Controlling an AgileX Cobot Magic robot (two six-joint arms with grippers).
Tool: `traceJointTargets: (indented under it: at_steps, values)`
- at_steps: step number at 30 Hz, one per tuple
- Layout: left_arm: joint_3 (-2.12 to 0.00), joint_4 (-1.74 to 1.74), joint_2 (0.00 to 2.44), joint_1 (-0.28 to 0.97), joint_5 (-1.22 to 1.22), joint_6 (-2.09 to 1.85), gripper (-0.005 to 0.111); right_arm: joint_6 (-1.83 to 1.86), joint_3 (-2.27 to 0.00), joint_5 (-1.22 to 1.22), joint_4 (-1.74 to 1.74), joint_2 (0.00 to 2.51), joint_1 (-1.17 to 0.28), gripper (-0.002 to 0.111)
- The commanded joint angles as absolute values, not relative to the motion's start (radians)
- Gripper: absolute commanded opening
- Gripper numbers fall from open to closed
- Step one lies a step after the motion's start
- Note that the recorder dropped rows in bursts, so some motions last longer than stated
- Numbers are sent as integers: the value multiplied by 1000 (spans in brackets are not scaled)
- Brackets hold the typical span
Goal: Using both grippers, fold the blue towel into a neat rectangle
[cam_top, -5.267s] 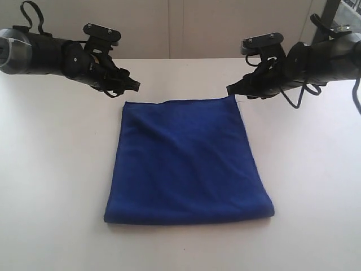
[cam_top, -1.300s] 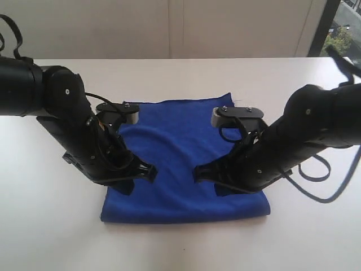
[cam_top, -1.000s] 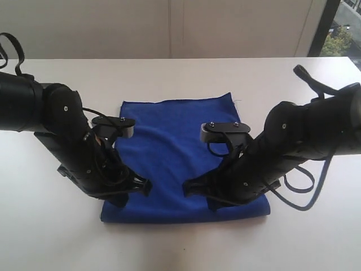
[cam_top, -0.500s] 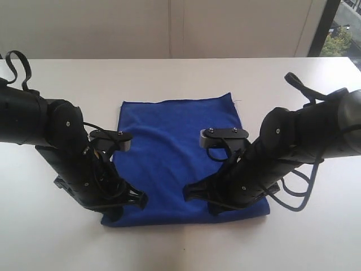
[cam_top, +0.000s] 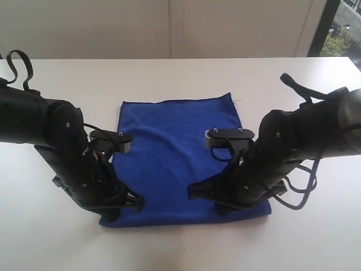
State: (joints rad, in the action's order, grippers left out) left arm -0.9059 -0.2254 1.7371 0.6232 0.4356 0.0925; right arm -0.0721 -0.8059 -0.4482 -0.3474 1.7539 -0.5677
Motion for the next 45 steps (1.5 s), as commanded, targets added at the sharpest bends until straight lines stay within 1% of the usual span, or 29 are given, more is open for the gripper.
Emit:
traceJointTargets:
  at_steps: [1, 11, 19, 34, 45]
  values:
    - [-896, -218, 1735, 628, 469, 97, 0, -209, -802, -513, -150, 1757, -568, 0]
    - [-896, -218, 1735, 628, 471, 97, 0, -389, -800, -632, 129, 1711, -568, 0]
    - [-896, -218, 1735, 628, 471, 97, 0, -535, -757, -656, 323, 1711, -568, 0]
    - [-896, -142, 1735, 628, 480, 97, 0, -553, -757, -665, 277, 1711, -570, 0]
    - [-896, -121, 1735, 628, 478, 97, 0, -467, -757, -665, 161, 1711, -570, 0]
